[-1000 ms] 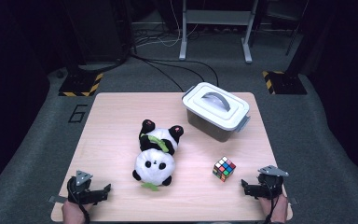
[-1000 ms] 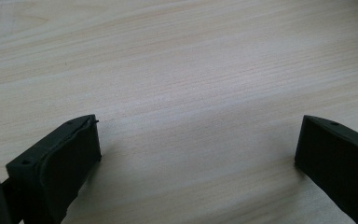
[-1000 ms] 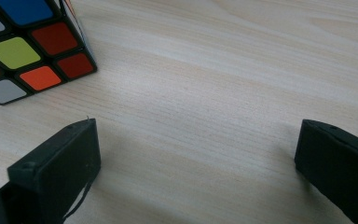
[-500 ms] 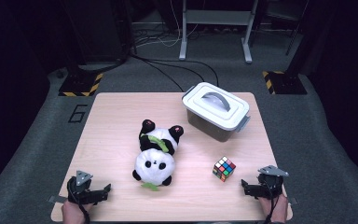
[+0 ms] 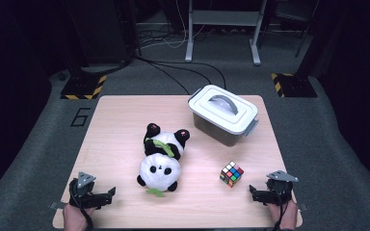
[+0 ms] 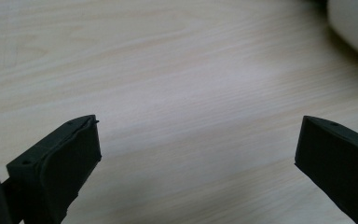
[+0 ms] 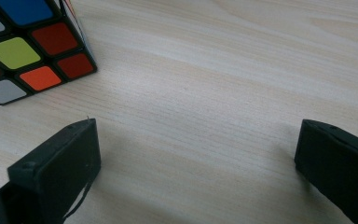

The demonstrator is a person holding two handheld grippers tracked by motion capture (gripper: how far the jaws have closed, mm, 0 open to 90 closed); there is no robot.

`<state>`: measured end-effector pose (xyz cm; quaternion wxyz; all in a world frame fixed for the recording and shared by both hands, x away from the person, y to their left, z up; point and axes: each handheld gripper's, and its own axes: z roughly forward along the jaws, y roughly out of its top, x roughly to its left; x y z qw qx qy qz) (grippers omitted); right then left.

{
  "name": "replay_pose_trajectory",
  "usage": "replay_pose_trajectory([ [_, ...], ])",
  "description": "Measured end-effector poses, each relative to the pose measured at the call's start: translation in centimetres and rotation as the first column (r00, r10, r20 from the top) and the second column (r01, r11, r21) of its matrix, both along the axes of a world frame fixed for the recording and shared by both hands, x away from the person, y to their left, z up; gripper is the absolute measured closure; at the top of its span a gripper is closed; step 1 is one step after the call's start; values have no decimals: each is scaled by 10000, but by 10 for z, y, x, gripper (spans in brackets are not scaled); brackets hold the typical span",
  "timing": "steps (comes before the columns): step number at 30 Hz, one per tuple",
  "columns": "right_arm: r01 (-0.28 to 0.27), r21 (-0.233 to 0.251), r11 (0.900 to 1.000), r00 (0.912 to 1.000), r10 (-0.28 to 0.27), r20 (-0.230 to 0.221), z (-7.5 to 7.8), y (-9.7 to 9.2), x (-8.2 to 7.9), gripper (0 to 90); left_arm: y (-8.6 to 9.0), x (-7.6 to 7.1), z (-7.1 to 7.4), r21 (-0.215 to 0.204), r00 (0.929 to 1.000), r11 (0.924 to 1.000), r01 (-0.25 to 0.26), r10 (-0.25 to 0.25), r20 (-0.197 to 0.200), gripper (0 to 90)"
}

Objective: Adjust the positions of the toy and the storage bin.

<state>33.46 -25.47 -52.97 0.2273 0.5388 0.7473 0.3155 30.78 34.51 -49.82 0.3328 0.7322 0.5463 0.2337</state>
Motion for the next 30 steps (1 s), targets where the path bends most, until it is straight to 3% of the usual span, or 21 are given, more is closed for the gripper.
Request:
replay_pose_trajectory([
  [10,22,27,10000,10000,-22,-7,0,0,0,0,-26,1,34,-350,9965,9963,781,-769,332,0],
  [15,7,19,10000,10000,-7,-8,0,0,0,0,-49,8,52,-610,9904,9897,1297,-1263,568,0],
  [23,11,35,10000,10000,-11,-3,0,0,0,0,-85,21,65,-573,9813,9805,1878,-1848,541,0],
  [24,19,33,10000,10000,-19,1,0,0,0,0,-95,24,67,-722,9802,9782,1949,-1916,504,0],
  [30,33,16,10000,10000,-33,7,0,0,0,0,-119,32,68,-806,9800,9770,1975,-1948,401,0],
])
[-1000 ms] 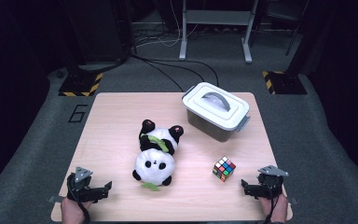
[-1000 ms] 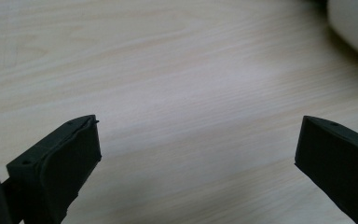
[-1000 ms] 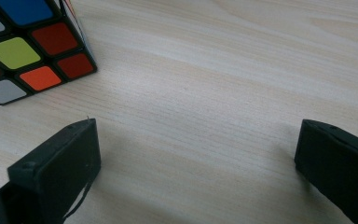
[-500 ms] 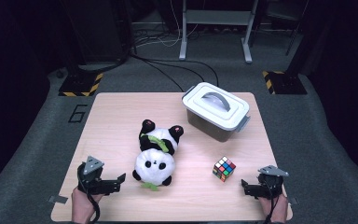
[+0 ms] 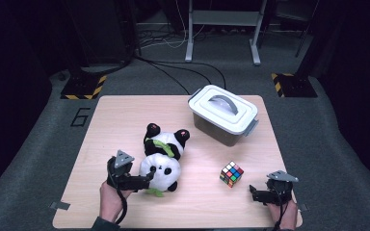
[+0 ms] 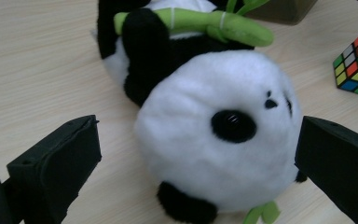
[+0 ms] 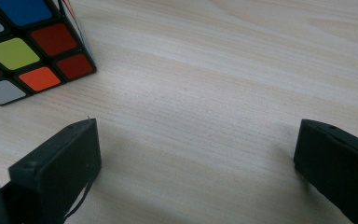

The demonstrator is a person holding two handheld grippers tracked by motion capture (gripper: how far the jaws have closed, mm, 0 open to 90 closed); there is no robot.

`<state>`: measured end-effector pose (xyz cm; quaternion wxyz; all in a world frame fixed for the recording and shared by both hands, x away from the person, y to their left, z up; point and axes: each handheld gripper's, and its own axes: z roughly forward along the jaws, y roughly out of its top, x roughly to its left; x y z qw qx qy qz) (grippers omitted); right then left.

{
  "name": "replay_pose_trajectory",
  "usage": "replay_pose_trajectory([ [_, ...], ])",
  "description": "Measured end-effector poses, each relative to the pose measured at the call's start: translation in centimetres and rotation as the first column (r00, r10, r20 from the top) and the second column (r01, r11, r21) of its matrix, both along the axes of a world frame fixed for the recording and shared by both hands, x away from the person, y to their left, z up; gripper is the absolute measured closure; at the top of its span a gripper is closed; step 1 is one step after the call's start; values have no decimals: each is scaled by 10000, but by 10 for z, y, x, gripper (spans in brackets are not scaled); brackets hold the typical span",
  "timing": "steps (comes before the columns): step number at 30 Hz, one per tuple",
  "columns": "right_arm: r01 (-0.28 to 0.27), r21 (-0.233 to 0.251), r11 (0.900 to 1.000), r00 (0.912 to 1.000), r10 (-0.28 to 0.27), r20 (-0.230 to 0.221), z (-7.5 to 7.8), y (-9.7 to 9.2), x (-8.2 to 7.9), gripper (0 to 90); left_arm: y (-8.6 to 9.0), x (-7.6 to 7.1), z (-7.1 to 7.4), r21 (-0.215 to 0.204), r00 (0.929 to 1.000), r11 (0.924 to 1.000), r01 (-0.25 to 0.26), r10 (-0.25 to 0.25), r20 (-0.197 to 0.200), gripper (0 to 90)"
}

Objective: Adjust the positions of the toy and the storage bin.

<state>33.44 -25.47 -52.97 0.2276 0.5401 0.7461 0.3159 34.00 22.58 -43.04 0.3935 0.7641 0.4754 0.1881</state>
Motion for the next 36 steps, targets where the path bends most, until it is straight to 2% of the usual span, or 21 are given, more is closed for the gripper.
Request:
replay_pose_trajectory([
  [3,-1,-1,10000,10000,1,1,0,0,0,0,-14,5,0,-17,10000,10000,54,-54,-62,1],
  [4,-2,-3,10000,10000,2,0,0,0,0,0,-26,11,-1,22,9999,10000,50,-49,-140,1],
  [7,10,-8,10000,10000,-10,2,0,0,0,1,-39,19,-8,461,9991,9989,-105,123,-396,20],
  [8,26,-5,10000,10000,-26,15,0,0,0,1,-39,19,-8,461,9991,9989,-105,123,-396,43],
  [9,23,-12,10000,10000,-23,16,0,0,0,1,-44,24,-19,829,9973,9965,-134,194,-713,73],
  [10,23,-12,10000,10000,-23,18,0,0,0,1,-46,26,-25,843,9966,9959,-316,378,-729,73],
  [12,31,-7,10000,10000,-31,17,0,0,0,2,-47,26,-29,839,9963,9959,-326,390,-764,88],
  [14,23,-14,10000,10000,-23,11,0,0,0,2,-51,24,-33,1255,9977,9913,-407,471,-490,136],
  [16,42,-3,10000,10000,-42,17,0,0,0,3,-52,23,-34,1370,9985,9900,-352,407,-376,189],
  [19,46,-5,10000,10000,-46,16,0,0,0,4,-49,22,-34,1234,9989,9921,-226,276,-390,288],
  [22,53,-7,10000,10000,-53,14,0,0,0,5,-47,21,-34,1186,9995,9927,-196,225,-237,382],
  [23,59,-5,10000,10000,-59,17,0,0,0,6,-46,21,-34,1142,9995,9934,-117,148,-266,382],
  [25,63,-6,10000,10000,-63,16,0,0,0,6,-44,19,-34,1011,9999,9948,-123,130,-60,442],
  [27,63,-7,10000,10000,-63,18,0,0,0,7,-43,19,-33,1035,10000,9946,-51,56,-45,464],
  [30,69,-3,10000,10000,-69,25,0,0,0,7,-42,19,-32,980,9998,9952,48,-67,182,484],
  [32,71,-3,10000,10000,-71,23,0,0,0,7,-41,19,-31,1002,9998,9949,113,-129,155,491],
  [36,68,-6,10000,10000,-68,31,0,0,0,8,-37,20,-30,725,9997,9973,99,-116,235,498],
])
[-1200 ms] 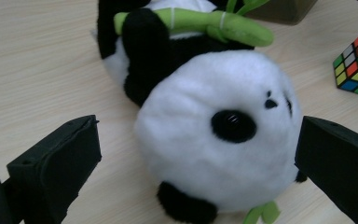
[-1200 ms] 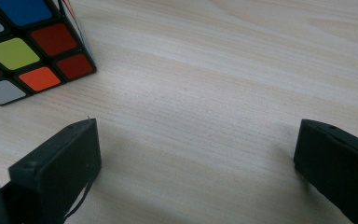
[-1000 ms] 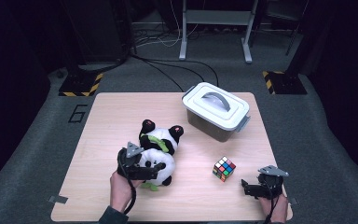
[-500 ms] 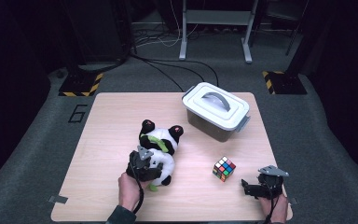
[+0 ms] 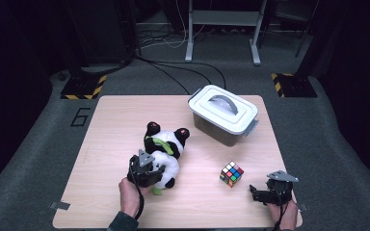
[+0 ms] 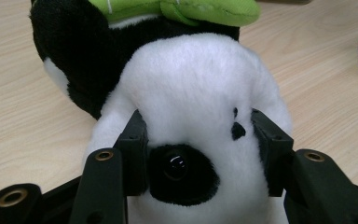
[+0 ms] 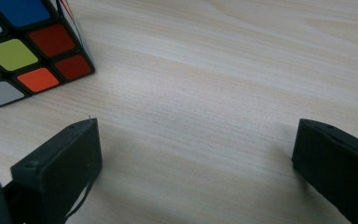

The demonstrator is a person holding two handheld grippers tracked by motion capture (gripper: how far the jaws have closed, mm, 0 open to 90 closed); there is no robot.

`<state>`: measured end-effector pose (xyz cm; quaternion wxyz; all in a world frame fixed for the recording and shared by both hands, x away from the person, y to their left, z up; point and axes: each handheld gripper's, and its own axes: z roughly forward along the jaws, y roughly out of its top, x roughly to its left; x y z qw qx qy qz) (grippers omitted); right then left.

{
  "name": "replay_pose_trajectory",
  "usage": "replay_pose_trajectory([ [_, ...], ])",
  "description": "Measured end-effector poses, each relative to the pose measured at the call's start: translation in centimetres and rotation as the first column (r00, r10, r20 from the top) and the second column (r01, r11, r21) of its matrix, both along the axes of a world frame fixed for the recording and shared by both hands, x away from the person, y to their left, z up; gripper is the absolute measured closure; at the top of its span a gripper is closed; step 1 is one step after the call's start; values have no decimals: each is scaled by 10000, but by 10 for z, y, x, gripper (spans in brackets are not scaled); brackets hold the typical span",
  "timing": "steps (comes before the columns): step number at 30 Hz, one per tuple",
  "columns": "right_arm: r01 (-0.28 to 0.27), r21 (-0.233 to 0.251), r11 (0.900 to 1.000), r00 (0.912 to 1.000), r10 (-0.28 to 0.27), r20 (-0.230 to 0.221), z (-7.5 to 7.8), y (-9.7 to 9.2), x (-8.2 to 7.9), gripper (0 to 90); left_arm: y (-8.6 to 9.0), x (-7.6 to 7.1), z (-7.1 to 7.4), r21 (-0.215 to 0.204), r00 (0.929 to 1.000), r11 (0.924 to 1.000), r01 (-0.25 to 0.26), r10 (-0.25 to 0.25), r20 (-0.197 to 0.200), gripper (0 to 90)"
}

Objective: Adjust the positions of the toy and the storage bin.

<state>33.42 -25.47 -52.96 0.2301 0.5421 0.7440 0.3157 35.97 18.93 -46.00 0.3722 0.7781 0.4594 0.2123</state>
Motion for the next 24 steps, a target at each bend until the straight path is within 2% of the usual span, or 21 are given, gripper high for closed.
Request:
replay_pose_trajectory([
  [5,0,2,10000,10000,0,-3,0,0,0,8,5,3,4,14,9999,10000,86,-86,68,501],
  [6,3,3,10000,10000,-3,-5,0,0,0,8,6,4,4,-82,10000,10000,40,-40,46,502],
  [12,3,2,10000,10000,-3,-9,0,0,0,8,15,9,8,-61,9999,10000,-47,48,144,505],
  [18,9,3,10000,10000,-9,-6,0,0,0,7,28,21,16,-100,9989,9996,-275,279,371,505],
  [24,21,-14,10000,10000,-21,-5,0,0,0,8,38,33,20,-180,9984,9987,-470,475,315,504],
])
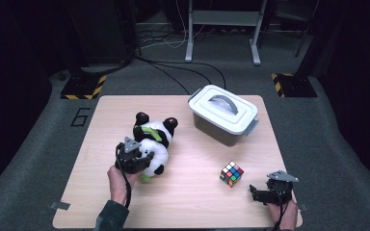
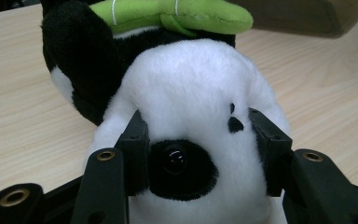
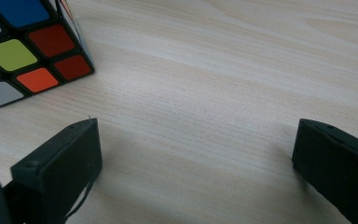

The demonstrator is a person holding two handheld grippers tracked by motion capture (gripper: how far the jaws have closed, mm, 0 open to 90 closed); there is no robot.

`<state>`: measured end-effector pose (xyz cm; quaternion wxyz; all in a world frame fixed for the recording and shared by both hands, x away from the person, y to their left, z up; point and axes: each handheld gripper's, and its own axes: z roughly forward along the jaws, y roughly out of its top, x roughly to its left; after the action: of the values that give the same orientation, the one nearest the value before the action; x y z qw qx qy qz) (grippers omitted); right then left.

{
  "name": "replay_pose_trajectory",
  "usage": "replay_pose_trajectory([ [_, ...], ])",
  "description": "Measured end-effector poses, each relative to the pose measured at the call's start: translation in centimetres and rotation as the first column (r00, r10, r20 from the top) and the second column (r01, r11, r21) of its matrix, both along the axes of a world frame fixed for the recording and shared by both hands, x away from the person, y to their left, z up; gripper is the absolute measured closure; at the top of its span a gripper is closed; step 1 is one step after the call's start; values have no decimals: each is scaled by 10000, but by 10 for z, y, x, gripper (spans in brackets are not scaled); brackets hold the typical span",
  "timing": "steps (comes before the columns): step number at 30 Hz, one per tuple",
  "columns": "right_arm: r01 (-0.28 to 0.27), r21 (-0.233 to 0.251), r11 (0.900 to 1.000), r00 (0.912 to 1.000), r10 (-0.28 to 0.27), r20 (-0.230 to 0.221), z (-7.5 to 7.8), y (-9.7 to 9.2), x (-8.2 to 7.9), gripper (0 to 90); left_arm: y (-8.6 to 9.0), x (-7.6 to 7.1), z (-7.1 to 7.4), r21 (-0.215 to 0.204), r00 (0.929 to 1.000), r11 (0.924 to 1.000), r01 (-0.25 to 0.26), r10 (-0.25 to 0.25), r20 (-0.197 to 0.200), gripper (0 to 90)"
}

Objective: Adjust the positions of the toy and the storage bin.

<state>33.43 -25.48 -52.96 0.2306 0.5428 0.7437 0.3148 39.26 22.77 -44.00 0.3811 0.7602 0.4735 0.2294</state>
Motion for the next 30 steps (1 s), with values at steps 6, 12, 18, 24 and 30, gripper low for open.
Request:
replay_pose_trajectory([
  [6,2,-8,10000,10000,-2,-4,0,0,0,8,5,13,4,8,9998,9999,-144,144,121,502],
  [12,6,-5,10000,10000,-6,-5,0,0,0,8,9,36,6,-88,9991,9992,-387,389,175,501],
  [18,8,-5,10000,10000,-8,-3,0,0,0,8,7,62,-4,-68,9968,9970,-771,773,228,497],
  [24,12,2,10000,10000,-12,6,0,0,0,8,3,72,-17,367,9979,9976,-588,597,-246,468],
  [30,-2,14,10000,10000,2,1,0,0,0,8,1,70,-13,668,9966,9948,-769,788,-259,283],
])
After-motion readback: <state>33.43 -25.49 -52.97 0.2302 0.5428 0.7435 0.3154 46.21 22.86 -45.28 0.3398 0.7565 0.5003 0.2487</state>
